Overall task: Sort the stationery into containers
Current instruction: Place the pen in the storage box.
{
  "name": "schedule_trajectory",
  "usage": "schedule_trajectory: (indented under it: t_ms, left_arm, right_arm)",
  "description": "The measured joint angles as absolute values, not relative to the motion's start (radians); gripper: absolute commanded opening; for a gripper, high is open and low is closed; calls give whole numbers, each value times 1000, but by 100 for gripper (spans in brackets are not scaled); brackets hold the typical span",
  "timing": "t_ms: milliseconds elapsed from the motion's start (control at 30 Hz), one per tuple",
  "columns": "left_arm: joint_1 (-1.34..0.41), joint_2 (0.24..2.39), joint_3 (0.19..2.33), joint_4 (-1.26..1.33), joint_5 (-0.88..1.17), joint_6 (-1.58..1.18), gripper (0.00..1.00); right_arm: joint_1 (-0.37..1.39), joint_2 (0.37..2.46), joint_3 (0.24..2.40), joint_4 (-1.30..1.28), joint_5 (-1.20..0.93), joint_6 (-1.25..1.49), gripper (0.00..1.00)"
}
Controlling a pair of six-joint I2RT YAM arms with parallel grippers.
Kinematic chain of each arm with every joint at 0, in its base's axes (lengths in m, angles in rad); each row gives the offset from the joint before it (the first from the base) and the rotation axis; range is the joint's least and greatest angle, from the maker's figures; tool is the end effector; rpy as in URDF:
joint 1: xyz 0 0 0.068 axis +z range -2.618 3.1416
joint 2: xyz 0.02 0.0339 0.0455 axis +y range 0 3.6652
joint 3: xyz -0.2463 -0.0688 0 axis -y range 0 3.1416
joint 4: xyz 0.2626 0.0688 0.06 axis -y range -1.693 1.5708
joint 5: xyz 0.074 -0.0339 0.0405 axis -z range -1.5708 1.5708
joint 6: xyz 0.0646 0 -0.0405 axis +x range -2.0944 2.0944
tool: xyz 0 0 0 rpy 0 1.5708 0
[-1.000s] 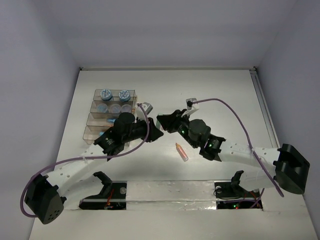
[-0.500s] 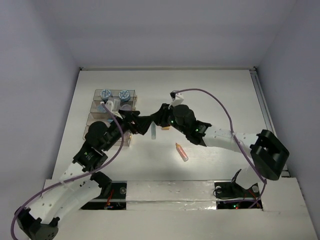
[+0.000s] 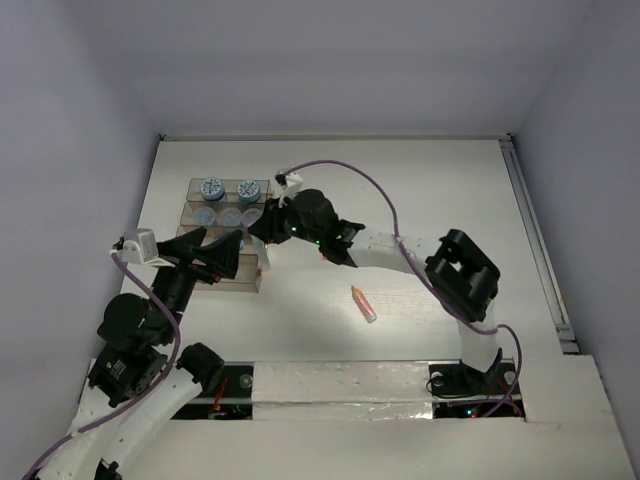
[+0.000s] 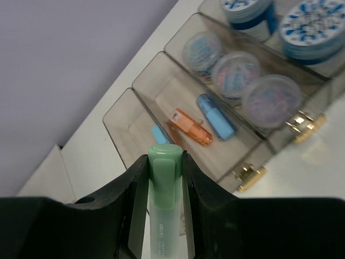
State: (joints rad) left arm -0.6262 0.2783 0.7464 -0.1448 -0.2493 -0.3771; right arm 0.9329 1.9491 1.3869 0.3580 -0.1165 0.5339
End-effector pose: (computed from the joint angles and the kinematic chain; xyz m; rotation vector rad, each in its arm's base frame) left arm 0.1066 -0.0574 0.3966 -0.0617 1.2884 -0.7096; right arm 0.2920 0.4065 0.2252 -0.4710 1.8683 1.1322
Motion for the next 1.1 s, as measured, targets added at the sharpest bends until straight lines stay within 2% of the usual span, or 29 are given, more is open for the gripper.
schedule_trajectory:
  t_ms: [300, 633, 700, 733, 800, 833, 933, 1100]
  left_arm:
    - [-626, 164, 728, -207, -388, -352, 99]
    - [-626, 163, 728, -219, -403, -344, 99]
    - [-626, 163, 728, -221, -403, -344, 99]
    - [-626, 163, 728, -222, -404, -344, 99]
    - [-626, 163, 728, -222, -405, -344, 99]
    - [-626, 163, 728, -222, -405, -344, 99]
    - [-625, 163, 728, -222, -405, -342, 99]
    - [-620, 163, 728, -221, -413, -338, 99]
  right_arm:
    - [1000, 2135, 1645, 271, -232, 307, 0]
    - [1013, 2301, 1866, 175, -369, 127, 0]
    - [1019, 2331, 1892, 151, -387, 108, 8]
    - [1023, 2341, 1900, 140, -393, 102, 21]
    - [1030, 2355, 1907, 125, -405, 95, 39]
    - [1034, 2357, 1907, 118, -409, 94, 52]
    - [1037, 2357, 1909, 117, -418, 95, 70]
    - [1041, 2321, 1884, 141, -413, 114, 80]
